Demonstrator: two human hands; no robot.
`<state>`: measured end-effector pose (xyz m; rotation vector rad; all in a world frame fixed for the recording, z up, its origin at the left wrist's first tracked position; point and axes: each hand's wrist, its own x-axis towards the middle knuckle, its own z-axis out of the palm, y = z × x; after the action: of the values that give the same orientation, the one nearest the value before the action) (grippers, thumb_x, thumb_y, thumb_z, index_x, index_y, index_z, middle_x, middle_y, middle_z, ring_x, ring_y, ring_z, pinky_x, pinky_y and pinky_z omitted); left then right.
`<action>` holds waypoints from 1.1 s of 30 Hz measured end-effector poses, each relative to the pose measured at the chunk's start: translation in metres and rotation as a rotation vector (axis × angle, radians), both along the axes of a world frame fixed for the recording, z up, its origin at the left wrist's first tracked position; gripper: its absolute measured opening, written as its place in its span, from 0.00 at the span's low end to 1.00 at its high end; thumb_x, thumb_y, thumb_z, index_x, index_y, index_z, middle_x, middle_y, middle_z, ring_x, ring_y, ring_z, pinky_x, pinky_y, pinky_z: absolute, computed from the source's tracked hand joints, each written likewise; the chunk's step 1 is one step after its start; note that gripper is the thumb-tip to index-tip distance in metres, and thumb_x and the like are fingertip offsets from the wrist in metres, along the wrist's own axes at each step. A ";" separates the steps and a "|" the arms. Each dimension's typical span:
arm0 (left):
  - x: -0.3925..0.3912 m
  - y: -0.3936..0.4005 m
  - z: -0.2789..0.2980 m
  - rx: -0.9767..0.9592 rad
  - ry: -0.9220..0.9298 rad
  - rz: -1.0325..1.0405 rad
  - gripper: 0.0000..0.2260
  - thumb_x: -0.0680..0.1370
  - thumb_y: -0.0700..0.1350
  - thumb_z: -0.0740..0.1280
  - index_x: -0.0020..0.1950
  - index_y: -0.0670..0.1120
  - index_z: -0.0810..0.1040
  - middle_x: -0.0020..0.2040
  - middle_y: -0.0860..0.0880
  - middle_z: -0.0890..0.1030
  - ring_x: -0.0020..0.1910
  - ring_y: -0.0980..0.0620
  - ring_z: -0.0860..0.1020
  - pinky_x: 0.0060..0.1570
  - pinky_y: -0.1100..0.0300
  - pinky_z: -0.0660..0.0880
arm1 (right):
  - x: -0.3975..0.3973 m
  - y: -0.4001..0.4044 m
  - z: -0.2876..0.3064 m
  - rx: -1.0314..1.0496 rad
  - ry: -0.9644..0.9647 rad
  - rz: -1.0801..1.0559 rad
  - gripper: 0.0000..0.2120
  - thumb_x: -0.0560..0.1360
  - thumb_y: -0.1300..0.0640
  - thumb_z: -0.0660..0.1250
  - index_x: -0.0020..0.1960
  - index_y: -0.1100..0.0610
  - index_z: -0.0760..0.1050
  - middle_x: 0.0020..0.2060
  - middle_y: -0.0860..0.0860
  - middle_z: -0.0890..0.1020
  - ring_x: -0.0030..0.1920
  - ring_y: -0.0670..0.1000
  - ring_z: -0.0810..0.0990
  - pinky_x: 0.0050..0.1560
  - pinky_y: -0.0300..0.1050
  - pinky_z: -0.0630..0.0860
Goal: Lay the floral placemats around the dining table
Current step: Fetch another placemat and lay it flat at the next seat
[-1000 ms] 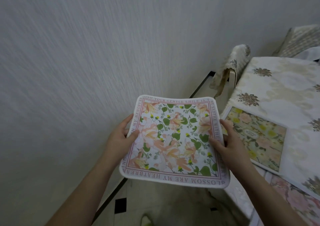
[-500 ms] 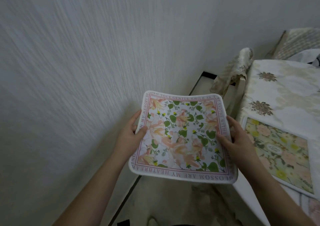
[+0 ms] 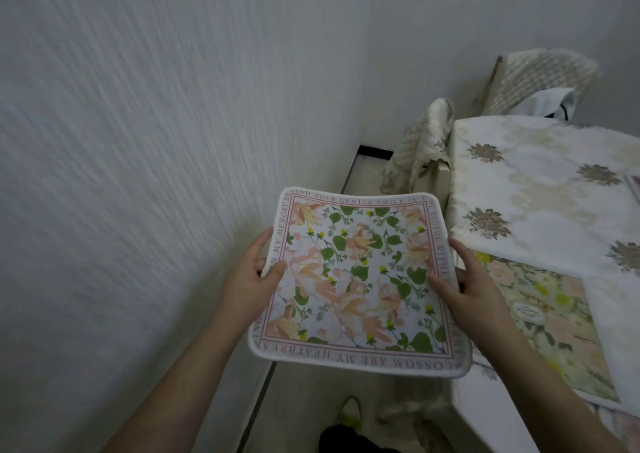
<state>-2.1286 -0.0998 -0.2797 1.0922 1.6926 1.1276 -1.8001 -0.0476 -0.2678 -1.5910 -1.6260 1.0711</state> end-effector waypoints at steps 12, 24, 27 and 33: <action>0.020 0.160 0.022 0.020 0.060 -0.046 0.27 0.80 0.44 0.68 0.75 0.61 0.65 0.49 0.51 0.87 0.44 0.50 0.86 0.45 0.45 0.83 | 0.021 0.145 -0.008 -0.005 0.064 -0.049 0.30 0.78 0.50 0.67 0.75 0.38 0.57 0.57 0.46 0.83 0.48 0.45 0.85 0.38 0.39 0.82; 0.021 0.272 0.017 0.035 0.108 -0.152 0.27 0.80 0.43 0.67 0.74 0.65 0.64 0.54 0.52 0.86 0.48 0.52 0.86 0.50 0.44 0.82 | 0.021 0.224 -0.006 0.012 0.053 -0.133 0.31 0.79 0.53 0.67 0.76 0.41 0.56 0.54 0.46 0.83 0.42 0.39 0.84 0.31 0.33 0.78; 0.019 0.308 0.011 0.048 0.118 -0.147 0.26 0.80 0.44 0.68 0.74 0.64 0.66 0.51 0.53 0.86 0.45 0.54 0.86 0.49 0.46 0.83 | 0.017 0.245 -0.006 0.007 0.044 -0.167 0.31 0.79 0.53 0.66 0.77 0.42 0.55 0.53 0.46 0.84 0.40 0.40 0.85 0.31 0.35 0.79; 0.020 0.380 0.007 0.029 0.042 -0.214 0.26 0.79 0.46 0.69 0.74 0.63 0.66 0.49 0.52 0.86 0.42 0.53 0.86 0.45 0.46 0.83 | 0.008 0.291 0.006 0.034 0.028 -0.272 0.30 0.80 0.55 0.65 0.77 0.44 0.56 0.48 0.45 0.83 0.37 0.39 0.84 0.28 0.32 0.76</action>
<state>-2.1090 0.2807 -0.2727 1.2897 1.5529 1.0024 -1.7922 0.2432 -0.2622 -1.7083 -1.3541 0.9130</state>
